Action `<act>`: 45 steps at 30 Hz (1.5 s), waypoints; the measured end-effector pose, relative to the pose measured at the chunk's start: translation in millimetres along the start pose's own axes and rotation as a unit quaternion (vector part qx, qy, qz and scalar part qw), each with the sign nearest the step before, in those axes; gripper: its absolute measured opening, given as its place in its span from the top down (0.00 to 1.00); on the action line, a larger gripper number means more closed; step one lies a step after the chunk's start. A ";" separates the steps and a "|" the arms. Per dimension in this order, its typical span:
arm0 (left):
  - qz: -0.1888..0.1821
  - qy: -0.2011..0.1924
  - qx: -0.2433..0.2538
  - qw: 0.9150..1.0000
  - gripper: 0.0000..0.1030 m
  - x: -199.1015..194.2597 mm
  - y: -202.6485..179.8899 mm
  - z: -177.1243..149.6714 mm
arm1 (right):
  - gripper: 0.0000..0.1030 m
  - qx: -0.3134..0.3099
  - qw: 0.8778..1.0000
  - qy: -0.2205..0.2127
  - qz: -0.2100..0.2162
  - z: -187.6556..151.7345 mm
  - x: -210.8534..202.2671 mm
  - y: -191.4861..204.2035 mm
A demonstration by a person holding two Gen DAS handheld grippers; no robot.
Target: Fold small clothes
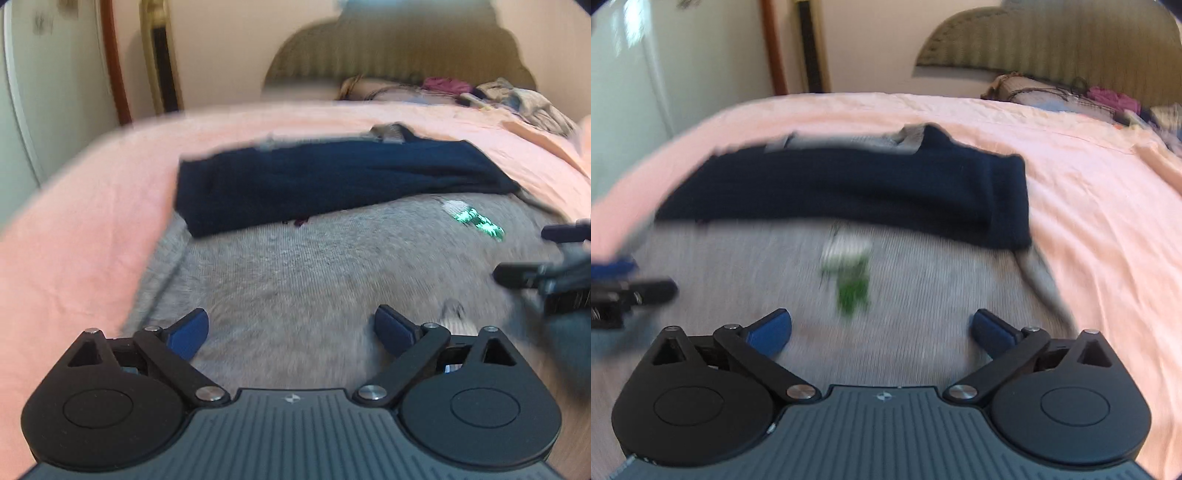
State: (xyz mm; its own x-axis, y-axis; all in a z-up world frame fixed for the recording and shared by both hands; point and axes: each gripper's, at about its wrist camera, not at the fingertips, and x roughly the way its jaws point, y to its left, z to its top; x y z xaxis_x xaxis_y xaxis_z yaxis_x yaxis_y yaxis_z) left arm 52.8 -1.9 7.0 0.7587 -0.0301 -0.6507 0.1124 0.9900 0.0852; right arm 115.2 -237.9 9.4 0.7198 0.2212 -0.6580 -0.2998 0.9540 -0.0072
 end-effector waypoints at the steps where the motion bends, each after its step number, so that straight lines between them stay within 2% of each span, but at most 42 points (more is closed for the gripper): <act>1: 0.001 0.009 -0.005 1.000 0.05 -5.7 1.7 -2.2 | 0.00 0.014 1.000 0.008 -0.001 -2.0 -5.4 -2.4; 3: -0.007 0.022 -0.026 0.999 0.05 -17.3 7.2 -9.9 | 0.00 0.048 0.998 0.025 -0.013 -4.7 -21.8 -5.9; 6: -0.005 0.017 -0.024 1.000 0.05 -31.8 7.3 -25.6 | 0.00 0.020 0.999 0.033 -0.007 -27.8 -44.6 2.7; 8: -0.001 0.012 -0.026 1.000 0.05 -37.8 7.3 -31.5 | 0.00 0.005 1.000 0.009 -0.008 -46.0 -58.7 2.9; 11: 0.001 0.013 -0.032 0.999 0.04 -39.5 7.7 -33.8 | 0.00 0.032 0.999 0.019 -0.015 -49.0 -70.2 1.4; 13: 0.005 0.011 -0.033 0.999 0.03 -39.0 7.0 -34.3 | 0.00 0.025 1.000 0.010 -0.010 -58.6 -72.8 2.2; 15: 0.011 0.012 -0.030 0.999 0.03 -40.1 4.8 -33.8 | 0.00 0.031 0.999 0.008 -0.006 -56.4 -71.9 0.7; 18: 0.013 0.010 -0.034 0.999 0.03 -42.7 4.8 -36.8 | 0.00 0.041 0.999 0.014 -0.026 -53.3 -81.3 8.0; 21: 0.012 0.009 -0.035 0.999 0.02 -44.6 5.6 -39.4 | 0.00 0.010 1.000 0.017 -0.010 -65.3 -84.2 19.7; 22: 0.013 0.011 -0.034 0.999 0.01 -45.8 5.5 -39.5 | 0.00 0.008 1.000 0.003 -0.010 -69.1 -86.9 19.8; 25: 0.016 0.014 -0.030 0.999 0.01 -55.3 4.9 -44.5 | 0.00 0.035 0.999 0.018 -0.020 -62.8 -96.0 17.1; 28: 0.010 0.011 -0.029 0.999 0.01 -63.0 6.0 -52.8 | 0.00 0.039 0.999 0.001 0.002 -71.6 -114.8 14.5; 30: 0.009 0.013 -0.034 0.999 0.01 -64.2 7.5 -54.3 | 0.00 0.010 0.999 0.031 0.002 -83.0 -108.6 17.7; 31: 0.009 0.014 -0.036 0.999 0.00 -64.5 8.0 -54.0 | 0.00 0.005 1.000 0.003 0.002 -89.0 -113.3 17.7; 36: 0.008 0.012 -0.039 0.999 0.00 -67.0 7.8 -56.4 | 0.00 0.035 0.999 0.012 -0.002 -88.3 -124.1 15.4; 39: 0.009 0.015 -0.044 0.999 0.00 -67.2 8.6 -56.1 | 0.00 0.016 1.000 0.005 -0.001 -96.6 -120.4 17.8; 45: 0.001 0.016 -0.038 0.999 0.00 -79.1 12.0 -61.0 | 0.00 0.046 0.999 0.009 0.001 -91.2 -132.5 9.8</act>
State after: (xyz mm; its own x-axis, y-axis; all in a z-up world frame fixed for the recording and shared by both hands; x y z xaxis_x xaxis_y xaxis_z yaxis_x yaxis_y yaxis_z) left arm -45.0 20.8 13.5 0.7381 -0.0249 -0.6742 0.0615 0.9976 0.0305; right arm -40.2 -276.4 27.8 0.7077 0.2207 -0.6712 -0.2415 0.9683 0.0638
